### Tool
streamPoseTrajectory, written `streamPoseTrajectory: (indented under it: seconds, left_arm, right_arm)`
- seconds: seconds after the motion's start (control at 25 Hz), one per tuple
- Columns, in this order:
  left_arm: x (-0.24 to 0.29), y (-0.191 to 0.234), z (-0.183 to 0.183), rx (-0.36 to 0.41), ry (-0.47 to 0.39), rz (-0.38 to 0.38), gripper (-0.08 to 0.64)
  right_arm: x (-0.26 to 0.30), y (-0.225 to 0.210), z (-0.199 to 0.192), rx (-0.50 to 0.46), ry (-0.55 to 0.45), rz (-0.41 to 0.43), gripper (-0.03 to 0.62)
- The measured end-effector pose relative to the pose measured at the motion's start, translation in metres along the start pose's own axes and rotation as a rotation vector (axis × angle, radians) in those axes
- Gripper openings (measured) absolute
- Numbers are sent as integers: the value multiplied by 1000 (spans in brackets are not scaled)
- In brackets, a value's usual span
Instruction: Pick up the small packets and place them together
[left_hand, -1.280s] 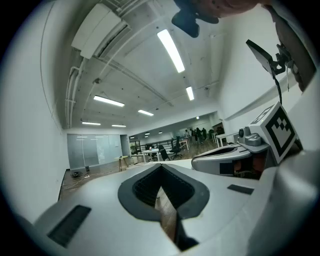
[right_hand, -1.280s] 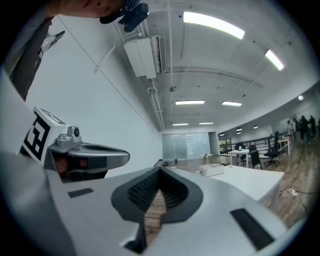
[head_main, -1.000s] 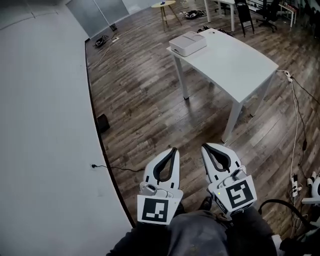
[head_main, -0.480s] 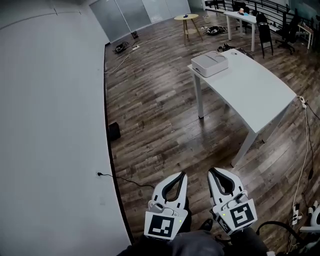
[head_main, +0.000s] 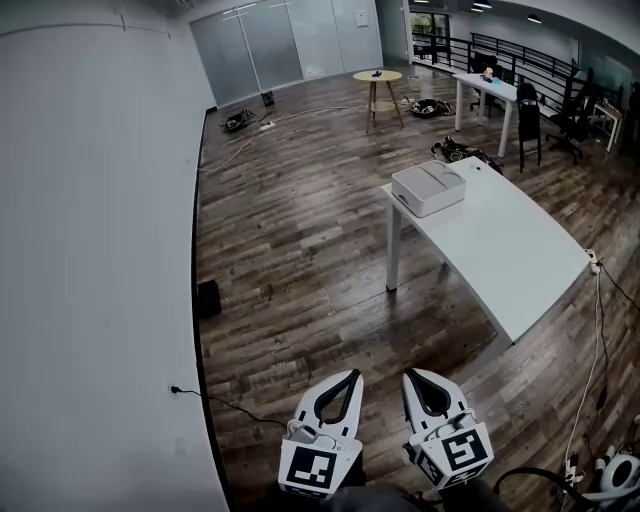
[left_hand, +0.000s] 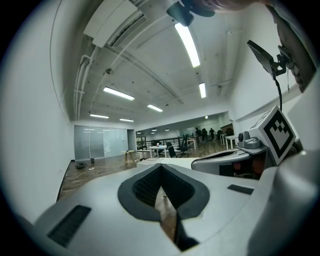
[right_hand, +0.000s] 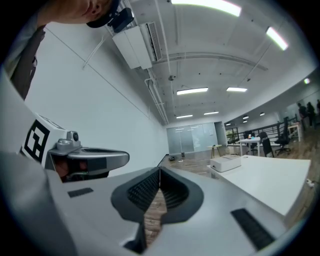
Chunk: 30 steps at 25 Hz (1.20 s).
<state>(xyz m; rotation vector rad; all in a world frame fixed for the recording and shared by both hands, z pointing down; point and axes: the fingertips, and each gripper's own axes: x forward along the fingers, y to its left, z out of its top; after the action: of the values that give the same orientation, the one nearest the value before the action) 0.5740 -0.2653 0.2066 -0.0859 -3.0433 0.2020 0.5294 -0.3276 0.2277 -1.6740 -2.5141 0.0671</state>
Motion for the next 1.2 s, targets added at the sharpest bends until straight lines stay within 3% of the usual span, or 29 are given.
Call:
streamPoseTrajectory:
  seconds: [0.52,0.92,1.2]
  left_arm:
    - [46,85,-9,-38,-35,-50,-12]
    - [82,100,-22,-79,-14,-67,-12]
    - [128,110,-17,-60,-4,-59,-12]
  right_arm:
    - [98,4,10,-41,14,-31,5]
    - [127,-27,9,-40,29,-64,5]
    - [160,-68,13,-13,12,-58,5]
